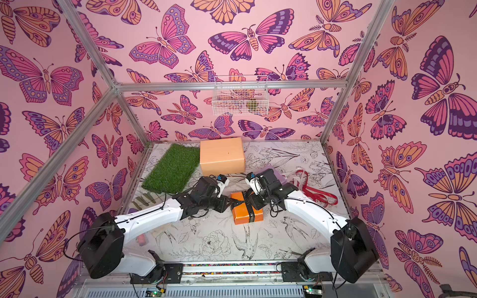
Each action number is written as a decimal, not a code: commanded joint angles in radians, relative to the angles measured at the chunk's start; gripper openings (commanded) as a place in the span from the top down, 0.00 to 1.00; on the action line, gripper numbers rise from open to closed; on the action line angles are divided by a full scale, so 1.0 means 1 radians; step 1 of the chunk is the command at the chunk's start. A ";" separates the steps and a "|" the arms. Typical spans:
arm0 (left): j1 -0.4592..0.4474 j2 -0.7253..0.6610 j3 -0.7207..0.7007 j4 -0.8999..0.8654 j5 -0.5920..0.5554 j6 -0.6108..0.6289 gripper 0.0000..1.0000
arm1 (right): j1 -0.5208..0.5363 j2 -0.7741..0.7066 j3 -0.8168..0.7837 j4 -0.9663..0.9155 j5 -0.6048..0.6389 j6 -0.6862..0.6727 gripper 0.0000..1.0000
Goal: Untie the ribbon bows on the gift boxes
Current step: Untie the ribbon from the gift box.
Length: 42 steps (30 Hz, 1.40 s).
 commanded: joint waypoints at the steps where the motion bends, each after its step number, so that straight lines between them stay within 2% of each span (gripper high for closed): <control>1: -0.016 0.023 0.011 0.015 0.010 0.037 0.66 | 0.020 0.030 0.022 -0.023 0.065 -0.040 0.56; 5: -0.032 0.067 0.039 0.014 0.012 0.054 0.58 | 0.029 0.057 0.015 0.002 0.089 -0.042 0.56; 7: -0.034 0.092 0.057 0.014 0.010 0.056 0.57 | 0.032 0.068 0.016 0.009 0.092 -0.039 0.58; 10: -0.036 0.130 0.077 0.014 -0.009 0.058 0.48 | 0.032 0.081 0.020 0.007 0.077 -0.032 0.73; 13: -0.034 0.162 0.087 0.016 -0.023 0.056 0.48 | 0.031 0.082 0.009 0.021 0.059 -0.018 0.92; 15: -0.033 0.180 0.089 0.019 -0.022 0.049 0.51 | 0.032 0.081 0.001 0.028 0.054 -0.007 0.99; 17: -0.029 0.189 0.085 0.032 -0.013 0.041 0.57 | 0.031 0.075 -0.009 0.035 0.058 0.006 1.00; 21: -0.026 0.191 0.075 0.041 -0.004 0.034 0.98 | 0.032 0.057 -0.022 0.033 0.101 0.053 1.00; 22: -0.025 0.185 0.068 0.041 -0.012 0.031 1.00 | 0.032 0.050 -0.028 0.033 0.099 0.064 1.00; 26: -0.009 0.157 0.037 0.048 -0.040 0.012 1.00 | 0.027 0.017 -0.054 0.031 0.119 0.129 1.00; 31: 0.054 0.131 -0.019 0.061 -0.047 -0.048 1.00 | -0.021 -0.066 -0.135 0.040 0.167 0.273 1.00; 35: 0.111 0.108 -0.065 0.064 -0.027 -0.097 1.00 | -0.109 -0.159 -0.241 0.074 0.138 0.405 1.00; 38: 0.121 0.087 -0.088 0.068 -0.027 -0.103 1.00 | -0.174 -0.232 -0.332 0.106 0.134 0.489 1.00; 42: 0.119 0.081 -0.083 0.069 0.024 -0.091 1.00 | -0.197 -0.281 -0.388 0.186 0.051 0.478 1.00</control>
